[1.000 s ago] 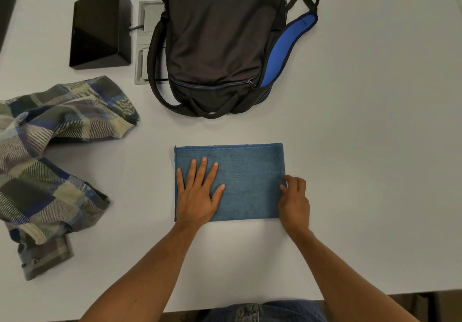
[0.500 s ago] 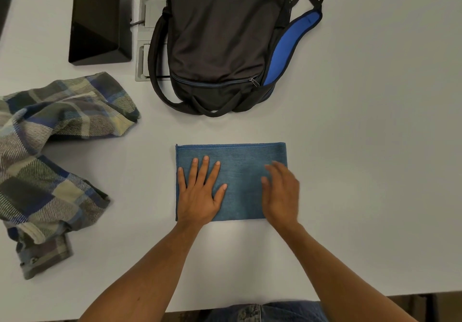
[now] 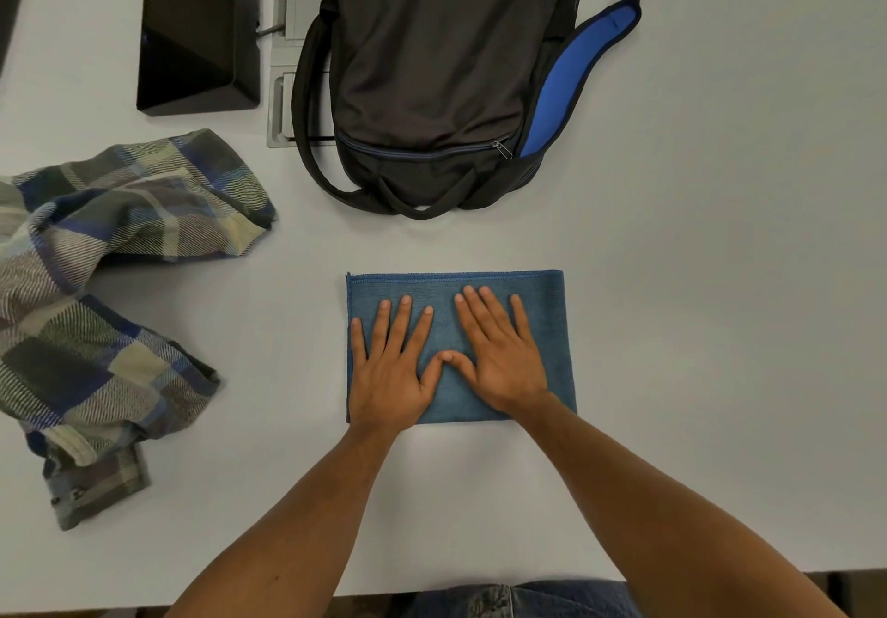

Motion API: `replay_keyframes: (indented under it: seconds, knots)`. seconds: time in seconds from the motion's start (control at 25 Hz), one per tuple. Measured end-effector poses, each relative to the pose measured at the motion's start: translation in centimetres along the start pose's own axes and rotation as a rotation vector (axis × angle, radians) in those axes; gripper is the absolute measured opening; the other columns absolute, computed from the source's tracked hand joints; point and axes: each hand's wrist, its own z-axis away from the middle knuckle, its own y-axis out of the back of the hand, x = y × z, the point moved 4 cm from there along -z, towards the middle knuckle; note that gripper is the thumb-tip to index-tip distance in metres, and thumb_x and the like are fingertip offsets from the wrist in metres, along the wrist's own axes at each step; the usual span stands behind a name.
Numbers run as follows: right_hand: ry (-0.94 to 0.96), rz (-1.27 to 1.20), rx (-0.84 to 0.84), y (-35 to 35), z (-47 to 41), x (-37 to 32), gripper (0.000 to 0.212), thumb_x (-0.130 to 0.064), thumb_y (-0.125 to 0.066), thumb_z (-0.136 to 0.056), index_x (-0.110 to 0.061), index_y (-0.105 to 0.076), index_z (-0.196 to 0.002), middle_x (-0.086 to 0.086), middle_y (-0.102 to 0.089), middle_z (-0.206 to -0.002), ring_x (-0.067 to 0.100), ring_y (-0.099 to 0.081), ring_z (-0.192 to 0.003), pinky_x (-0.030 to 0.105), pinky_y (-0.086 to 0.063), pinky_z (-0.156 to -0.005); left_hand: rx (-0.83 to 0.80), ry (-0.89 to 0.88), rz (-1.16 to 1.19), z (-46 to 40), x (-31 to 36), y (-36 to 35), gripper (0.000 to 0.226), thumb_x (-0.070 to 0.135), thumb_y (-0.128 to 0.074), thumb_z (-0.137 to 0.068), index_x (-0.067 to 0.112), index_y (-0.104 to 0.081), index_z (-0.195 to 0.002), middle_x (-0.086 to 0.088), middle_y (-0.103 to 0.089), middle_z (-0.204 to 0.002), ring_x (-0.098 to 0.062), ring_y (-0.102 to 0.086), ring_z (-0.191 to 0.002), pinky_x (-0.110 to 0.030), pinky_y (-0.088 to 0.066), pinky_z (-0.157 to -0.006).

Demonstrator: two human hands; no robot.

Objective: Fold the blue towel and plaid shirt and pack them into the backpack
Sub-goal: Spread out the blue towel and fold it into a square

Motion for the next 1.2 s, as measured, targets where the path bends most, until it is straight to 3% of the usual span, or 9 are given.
replay_keyframes:
  seconds: [0.32, 0.44, 0.92, 1.08, 1.2]
  knots:
    - [-0.240, -0.050, 0.059, 1.0, 0.7, 3.6, 0.085, -0.072, -0.012, -0.094, -0.016, -0.008, -0.158, 0.000, -0.007, -0.165, 0.014, 0.002, -0.152, 0.048, -0.004, -0.123, 0.012, 0.024, 0.022, 0.0, 0.0, 0.1, 0.067, 0.058, -0.030, -0.098, 0.027, -0.019, -0.156, -0.002, -0.011, -0.164, -0.026, -0.004, -0.151, -0.058, -0.007, -0.119]
    - [-0.293, -0.059, 0.051, 1.3, 1.1, 5.3, 0.085, -0.073, -0.010, -0.094, -0.019, -0.001, -0.158, -0.002, 0.002, -0.166, 0.012, 0.009, -0.151, 0.051, 0.003, -0.122, 0.012, 0.025, 0.015, 0.0, 0.0, 0.0, 0.067, 0.058, -0.030, -0.098, 0.027, -0.019, -0.156, -0.002, -0.012, -0.164, -0.026, -0.004, -0.151, -0.058, -0.007, -0.119]
    - [-0.307, -0.074, 0.019, 0.8, 3.7, 5.8, 0.088, -0.075, -0.010, -0.092, -0.017, 0.000, -0.158, 0.000, 0.002, -0.165, 0.016, 0.010, -0.151, 0.052, 0.004, -0.121, -0.020, 0.011, 0.030, 0.0, -0.2, 0.0, 0.067, 0.060, -0.027, -0.098, 0.028, -0.016, -0.156, -0.001, -0.009, -0.164, -0.025, -0.002, -0.151, -0.058, -0.004, -0.119]
    - [-0.343, -0.082, -0.007, 0.7, 4.6, 6.7, 0.087, -0.075, -0.009, -0.092, -0.019, 0.004, -0.158, 0.000, 0.006, -0.165, 0.016, 0.012, -0.151, 0.048, 0.004, -0.122, -0.045, -0.023, 0.073, 1.2, -2.9, -0.1, 0.065, 0.063, -0.018, -0.098, 0.032, -0.016, -0.155, 0.003, -0.009, -0.164, -0.021, -0.001, -0.151, -0.056, -0.005, -0.119]
    - [-0.338, -0.089, 0.003, 0.7, 4.8, 6.8, 0.086, -0.075, -0.009, -0.093, -0.020, 0.006, -0.157, -0.002, 0.009, -0.165, 0.015, 0.014, -0.151, 0.044, 0.010, -0.122, -0.058, 0.061, 0.082, 1.7, -5.9, 0.3, 0.066, 0.065, -0.015, -0.097, 0.034, -0.010, -0.156, 0.005, -0.001, -0.164, -0.020, 0.003, -0.151, -0.052, 0.002, -0.120]
